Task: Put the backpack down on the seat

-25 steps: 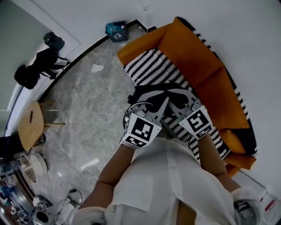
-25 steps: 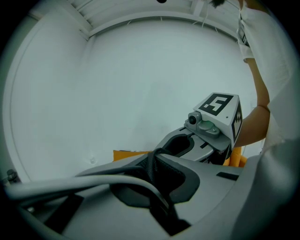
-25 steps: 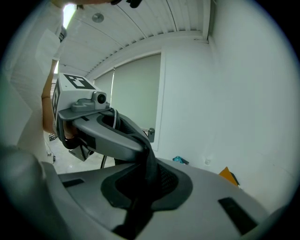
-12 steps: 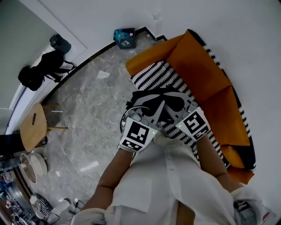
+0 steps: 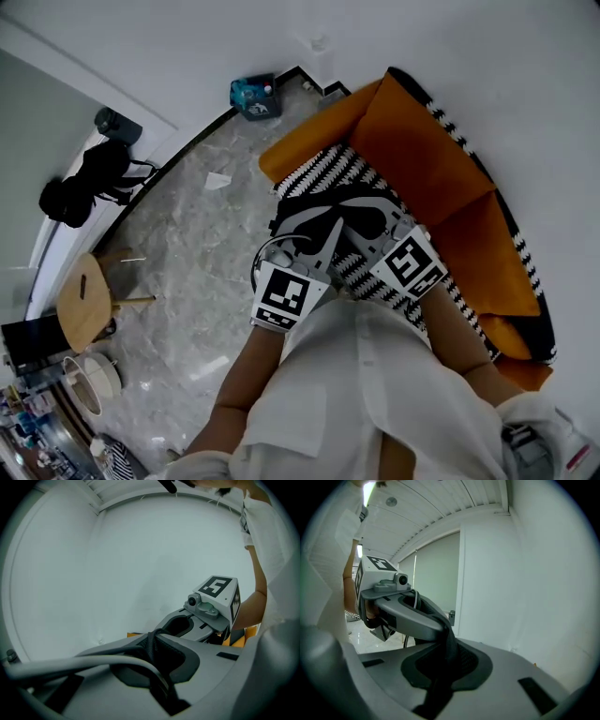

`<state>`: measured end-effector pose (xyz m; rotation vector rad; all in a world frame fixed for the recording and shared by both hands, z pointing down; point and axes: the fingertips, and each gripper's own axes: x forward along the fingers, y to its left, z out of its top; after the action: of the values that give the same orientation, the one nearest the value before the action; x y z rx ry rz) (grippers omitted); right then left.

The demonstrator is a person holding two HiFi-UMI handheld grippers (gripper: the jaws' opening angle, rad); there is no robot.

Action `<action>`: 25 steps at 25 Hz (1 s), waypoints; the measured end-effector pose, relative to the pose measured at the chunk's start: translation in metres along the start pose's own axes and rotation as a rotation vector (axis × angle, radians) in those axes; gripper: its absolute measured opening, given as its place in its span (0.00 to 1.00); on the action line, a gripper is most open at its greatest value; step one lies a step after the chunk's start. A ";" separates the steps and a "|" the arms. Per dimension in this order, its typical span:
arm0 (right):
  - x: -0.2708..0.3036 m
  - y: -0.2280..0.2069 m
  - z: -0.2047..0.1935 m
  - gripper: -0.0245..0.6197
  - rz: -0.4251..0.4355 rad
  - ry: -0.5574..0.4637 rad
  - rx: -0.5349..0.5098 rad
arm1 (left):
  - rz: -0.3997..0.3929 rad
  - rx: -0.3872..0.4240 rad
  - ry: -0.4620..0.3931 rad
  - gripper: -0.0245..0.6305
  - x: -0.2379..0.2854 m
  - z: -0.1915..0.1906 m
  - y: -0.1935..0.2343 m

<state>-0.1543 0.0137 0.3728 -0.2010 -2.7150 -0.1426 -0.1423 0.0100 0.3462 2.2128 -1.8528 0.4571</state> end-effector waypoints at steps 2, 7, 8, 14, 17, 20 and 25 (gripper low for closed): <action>0.001 -0.012 -0.001 0.12 -0.031 0.010 0.015 | -0.037 0.006 -0.004 0.11 0.010 0.004 0.004; 0.004 -0.049 -0.007 0.12 -0.130 0.044 0.070 | -0.159 0.024 -0.008 0.11 0.043 0.013 0.018; 0.003 -0.056 -0.010 0.12 -0.154 0.052 0.087 | -0.192 0.031 -0.006 0.11 0.051 0.013 0.018; -0.008 -0.093 -0.038 0.12 -0.304 0.094 0.190 | -0.379 0.066 0.008 0.11 0.096 0.013 0.011; -0.014 -0.106 -0.058 0.12 -0.371 0.106 0.252 | -0.465 0.097 0.025 0.11 0.117 0.006 0.002; -0.023 -0.116 -0.082 0.12 -0.423 0.118 0.316 | -0.540 0.117 0.045 0.11 0.139 -0.004 -0.011; -0.036 -0.129 -0.119 0.12 -0.490 0.144 0.393 | -0.636 0.137 0.079 0.11 0.170 -0.020 -0.032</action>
<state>-0.0955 -0.1325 0.4575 0.5661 -2.5301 0.2295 -0.0856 -0.1324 0.4289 2.6522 -1.0098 0.5372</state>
